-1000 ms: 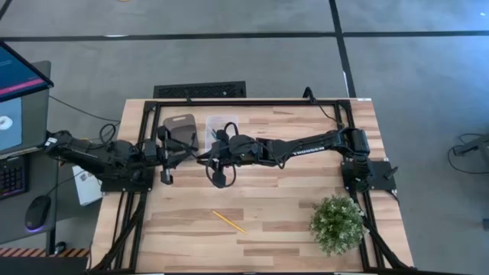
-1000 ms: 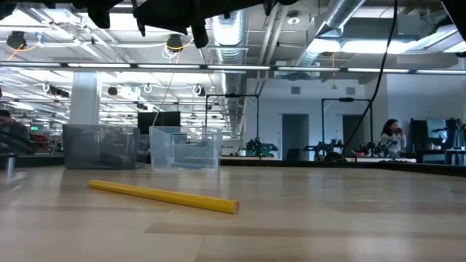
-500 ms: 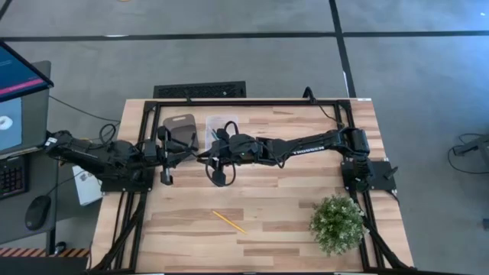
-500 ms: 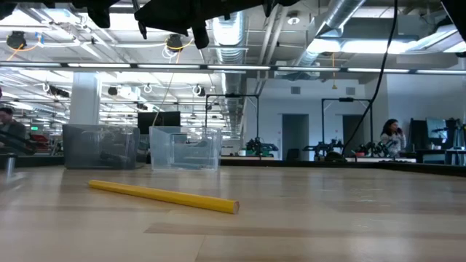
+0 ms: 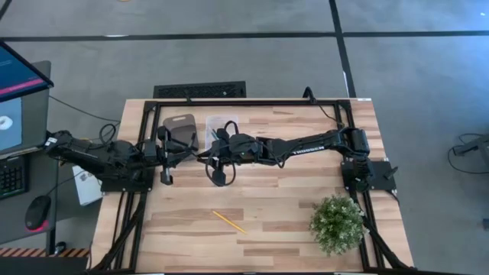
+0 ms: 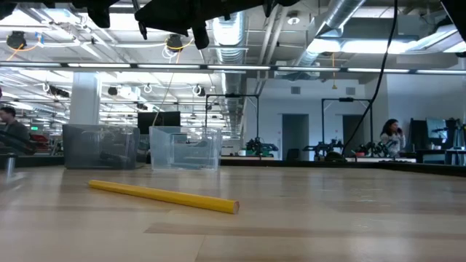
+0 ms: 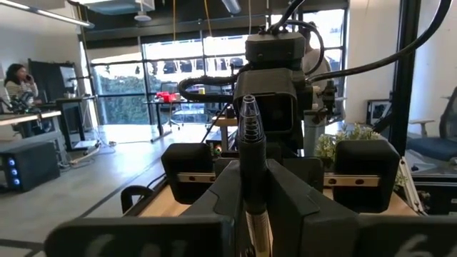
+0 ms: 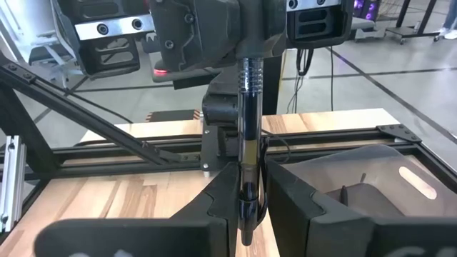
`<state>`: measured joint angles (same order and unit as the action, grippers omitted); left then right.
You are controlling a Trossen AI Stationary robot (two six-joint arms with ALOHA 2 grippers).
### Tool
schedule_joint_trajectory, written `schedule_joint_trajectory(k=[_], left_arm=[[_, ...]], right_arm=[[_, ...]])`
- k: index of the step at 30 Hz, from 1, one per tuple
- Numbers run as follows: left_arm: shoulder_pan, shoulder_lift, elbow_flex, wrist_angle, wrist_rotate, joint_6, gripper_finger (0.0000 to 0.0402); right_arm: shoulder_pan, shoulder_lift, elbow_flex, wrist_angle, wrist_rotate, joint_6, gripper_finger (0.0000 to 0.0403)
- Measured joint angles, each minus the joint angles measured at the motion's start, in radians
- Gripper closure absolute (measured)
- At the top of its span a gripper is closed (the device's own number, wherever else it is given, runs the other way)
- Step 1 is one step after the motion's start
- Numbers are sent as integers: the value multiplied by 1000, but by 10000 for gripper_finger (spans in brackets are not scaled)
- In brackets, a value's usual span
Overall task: Sort pens & pencils
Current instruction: Put the black pen into the black bin
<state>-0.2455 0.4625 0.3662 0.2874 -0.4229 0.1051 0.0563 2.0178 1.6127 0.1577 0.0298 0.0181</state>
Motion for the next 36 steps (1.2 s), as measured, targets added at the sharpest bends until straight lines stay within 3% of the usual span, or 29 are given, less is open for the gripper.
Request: schedule_joint_trajectory(k=[8,19,24,29,36], left_arm=[[0,0,0,-1,0,3,374],[1,0,0,-10,-46,17,373],[2,-1,0,-30,-166,24,374],[2,0,0,-55,-283,1,371],[3,-1,0,-113,-487,-102,373]], right_arm=[[0,0,0,0,-1,21,297],[1,-1,0,-65,-3,18,187],[-11,-2,0,-298,14,77,160],[-55,-2,-1,-607,49,162,158],[-70,-2,-1,-853,46,227,158]])
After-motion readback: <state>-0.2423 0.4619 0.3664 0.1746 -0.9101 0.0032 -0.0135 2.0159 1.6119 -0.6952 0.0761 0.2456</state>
